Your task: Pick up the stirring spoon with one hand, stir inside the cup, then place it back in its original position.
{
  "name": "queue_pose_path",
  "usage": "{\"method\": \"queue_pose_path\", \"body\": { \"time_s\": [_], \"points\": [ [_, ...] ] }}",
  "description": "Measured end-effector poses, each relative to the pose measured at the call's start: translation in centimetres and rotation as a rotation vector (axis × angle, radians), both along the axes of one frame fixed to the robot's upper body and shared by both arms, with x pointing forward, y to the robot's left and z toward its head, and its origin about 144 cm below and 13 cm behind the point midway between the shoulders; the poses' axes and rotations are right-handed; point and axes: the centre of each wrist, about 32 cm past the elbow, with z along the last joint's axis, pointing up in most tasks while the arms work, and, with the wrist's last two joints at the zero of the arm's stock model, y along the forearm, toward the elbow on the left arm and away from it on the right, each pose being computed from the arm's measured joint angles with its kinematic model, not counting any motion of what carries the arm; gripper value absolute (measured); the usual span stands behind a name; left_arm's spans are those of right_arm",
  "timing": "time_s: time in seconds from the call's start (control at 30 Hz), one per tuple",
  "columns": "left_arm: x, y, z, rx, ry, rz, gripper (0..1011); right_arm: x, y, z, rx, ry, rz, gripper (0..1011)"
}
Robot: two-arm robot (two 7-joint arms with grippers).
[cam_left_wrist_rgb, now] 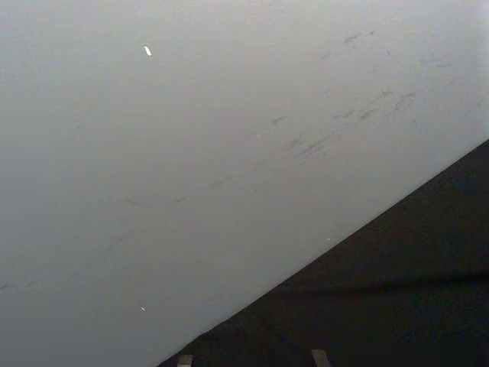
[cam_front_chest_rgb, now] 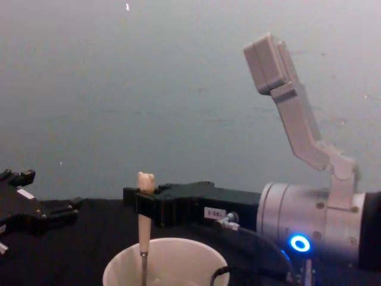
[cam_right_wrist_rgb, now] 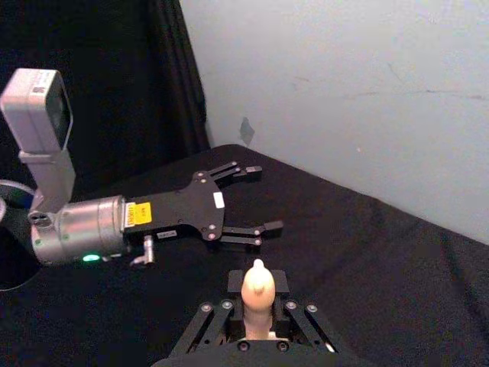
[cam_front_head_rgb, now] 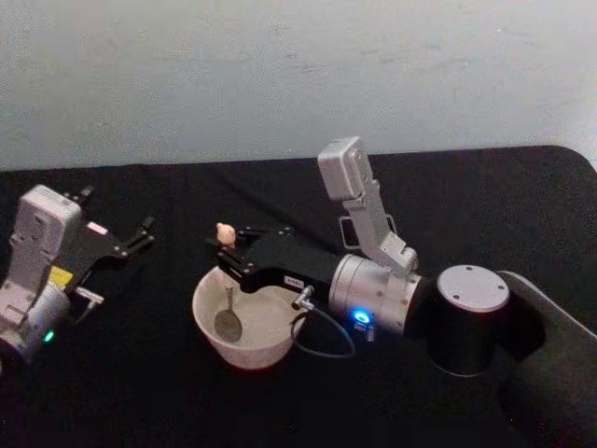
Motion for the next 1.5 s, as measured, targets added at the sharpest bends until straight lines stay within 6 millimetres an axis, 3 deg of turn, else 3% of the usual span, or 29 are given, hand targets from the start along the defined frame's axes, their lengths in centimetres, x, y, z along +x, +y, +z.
{"method": "queue_pose_path", "body": {
  "time_s": [0.4, 0.73, 1.17, 1.5],
  "points": [
    [0.0, 0.0, 0.0, 0.0, 0.0, 0.0, 1001, 0.9, 0.2, -0.2, -0.006, -0.004, -0.047, 214],
    [0.0, 0.0, 0.0, 0.0, 0.0, 0.0, 1001, 1.0, -1.2, 0.0, 0.005, 0.004, -0.088, 214],
    [0.0, 0.0, 0.0, 0.0, 0.0, 0.0, 1001, -0.2, -4.2, 0.5, 0.003, -0.006, -0.081, 214],
    [0.0, 0.0, 0.0, 0.0, 0.0, 0.0, 1001, -1.5, -5.1, 0.4, -0.001, 0.009, -0.035, 214]
  ]
}}
